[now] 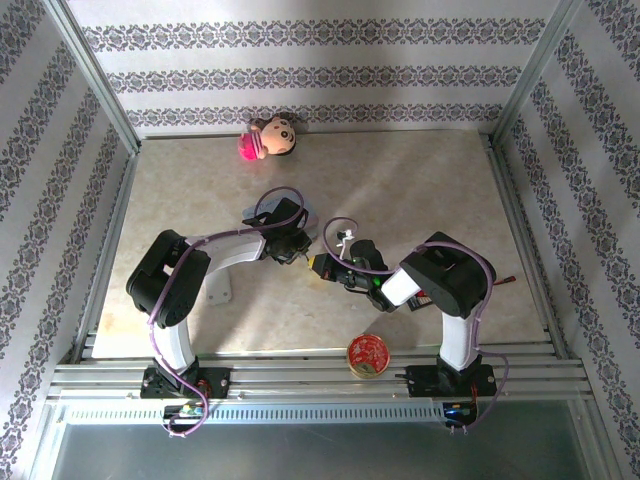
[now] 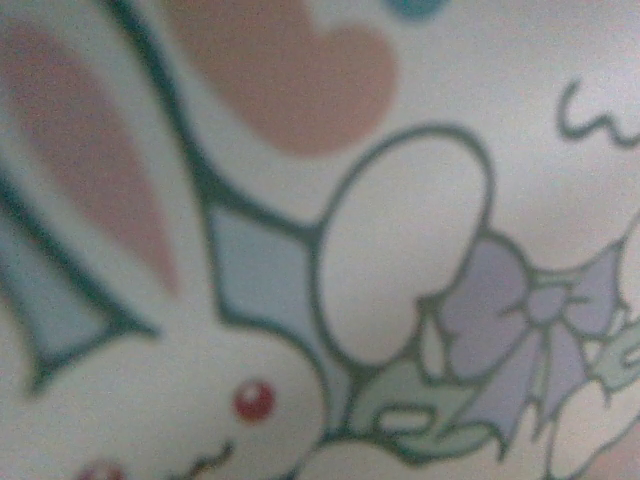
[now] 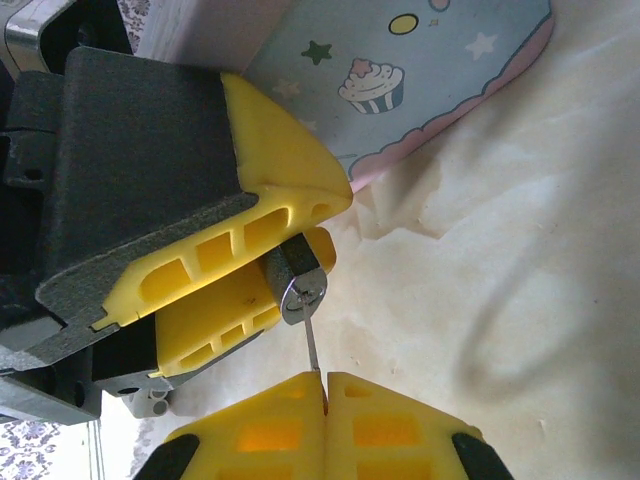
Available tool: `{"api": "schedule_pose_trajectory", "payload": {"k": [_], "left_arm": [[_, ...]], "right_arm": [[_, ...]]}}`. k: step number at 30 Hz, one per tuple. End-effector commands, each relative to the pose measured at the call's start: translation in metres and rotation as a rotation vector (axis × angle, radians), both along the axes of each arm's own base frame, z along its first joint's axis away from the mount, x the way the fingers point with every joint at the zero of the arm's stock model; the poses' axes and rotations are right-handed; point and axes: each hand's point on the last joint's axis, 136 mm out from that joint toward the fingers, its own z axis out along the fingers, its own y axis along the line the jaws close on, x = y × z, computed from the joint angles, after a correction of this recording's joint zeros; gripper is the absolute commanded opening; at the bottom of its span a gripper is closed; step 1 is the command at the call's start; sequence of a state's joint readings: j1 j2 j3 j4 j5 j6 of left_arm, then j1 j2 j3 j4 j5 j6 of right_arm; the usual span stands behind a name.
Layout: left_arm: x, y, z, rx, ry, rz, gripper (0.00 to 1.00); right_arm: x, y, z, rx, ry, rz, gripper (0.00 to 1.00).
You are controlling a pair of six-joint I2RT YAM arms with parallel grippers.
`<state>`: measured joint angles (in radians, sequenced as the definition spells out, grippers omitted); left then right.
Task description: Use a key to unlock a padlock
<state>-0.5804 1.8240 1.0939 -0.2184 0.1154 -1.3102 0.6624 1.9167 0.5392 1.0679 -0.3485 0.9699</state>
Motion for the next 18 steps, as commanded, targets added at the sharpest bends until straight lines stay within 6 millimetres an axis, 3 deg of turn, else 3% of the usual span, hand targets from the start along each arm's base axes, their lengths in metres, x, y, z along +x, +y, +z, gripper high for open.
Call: {"api": "schedule_pose_trajectory", "payload": {"k": [1,18], "left_arm": [[-0.0268,-0.0193,0.0033,-0.071,0.068,-0.094,0.16],[-0.0313,-0.0233,0.0051,-0.100,0.061,-0.135,0.15]], "right_arm": [[0.0300,-0.0032,0.0334,0.090,-0.113,-0.073,0.00],[0.0333,-0.0073,0.0356,0.156,-0.044,-0.044,0.00]]}}
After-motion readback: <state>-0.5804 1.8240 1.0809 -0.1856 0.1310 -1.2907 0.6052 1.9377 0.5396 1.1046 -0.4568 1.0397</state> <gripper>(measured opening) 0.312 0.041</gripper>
